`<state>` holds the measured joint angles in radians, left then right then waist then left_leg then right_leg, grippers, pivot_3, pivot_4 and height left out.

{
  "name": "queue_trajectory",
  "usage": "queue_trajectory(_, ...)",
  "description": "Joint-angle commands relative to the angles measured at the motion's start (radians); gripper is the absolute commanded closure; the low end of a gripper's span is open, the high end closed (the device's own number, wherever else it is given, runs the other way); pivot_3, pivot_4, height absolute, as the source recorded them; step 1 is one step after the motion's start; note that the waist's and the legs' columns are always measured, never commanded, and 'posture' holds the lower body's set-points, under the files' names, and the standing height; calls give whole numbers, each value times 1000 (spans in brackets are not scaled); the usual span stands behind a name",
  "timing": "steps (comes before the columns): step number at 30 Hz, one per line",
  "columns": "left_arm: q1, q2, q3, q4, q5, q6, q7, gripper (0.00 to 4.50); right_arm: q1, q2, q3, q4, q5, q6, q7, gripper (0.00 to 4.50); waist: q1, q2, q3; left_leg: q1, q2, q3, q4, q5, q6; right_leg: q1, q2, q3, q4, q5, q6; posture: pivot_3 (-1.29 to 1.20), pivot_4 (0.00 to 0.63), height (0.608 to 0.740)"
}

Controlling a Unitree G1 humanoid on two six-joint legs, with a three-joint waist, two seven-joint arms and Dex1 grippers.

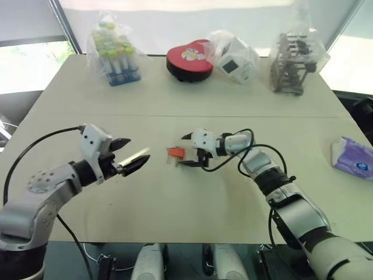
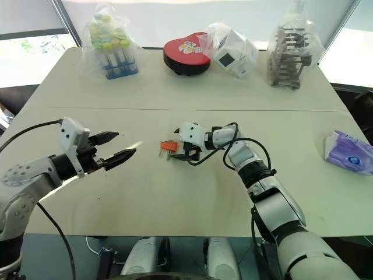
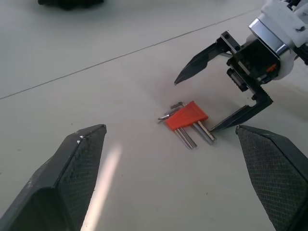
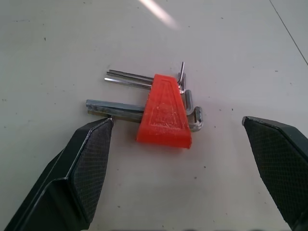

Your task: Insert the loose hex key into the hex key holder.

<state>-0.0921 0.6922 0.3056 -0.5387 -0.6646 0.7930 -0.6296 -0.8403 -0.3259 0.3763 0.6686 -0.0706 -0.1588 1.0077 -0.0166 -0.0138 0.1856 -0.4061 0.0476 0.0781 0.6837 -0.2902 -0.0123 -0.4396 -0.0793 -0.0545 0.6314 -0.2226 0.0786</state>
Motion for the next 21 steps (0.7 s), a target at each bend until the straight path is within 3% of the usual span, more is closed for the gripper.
queue_trajectory(1, 13, 19, 37, -50, -17, 1, 14, 0, -15, -2, -1, 37, -27, -12, 8, 39, 1, 0, 0, 0, 0, 0, 0, 0, 0, 0, 0, 0, 0, 0, 0, 0, 150, 740)
queue_trajectory(13, -17, 25, 11, -37, -12, -4, 24, 0, 18, -22, -31, 86, -20, 48, -12, 39, 6, 0, 0, 8, 0, 0, 0, 0, 0, 9, -1, 0, -1, 0, 0, 0, 150, 740)
queue_trajectory(16, -27, 27, 4, -29, -8, -8, 21, 0, 18, -12, -36, 99, -22, 53, -22, 897, 5, 0, 0, 12, 0, 0, -1, 0, 0, 12, -1, 0, -1, -1, -1, 0, 150, 740)
queue_trajectory(21, -21, 27, 5, -33, -9, -7, 21, 0, 10, 19, -41, 118, -18, 60, -39, 3396, 0, 0, -1, 14, 0, 0, -1, 0, 0, 13, -1, 0, -1, -1, -1, 0, 150, 740)
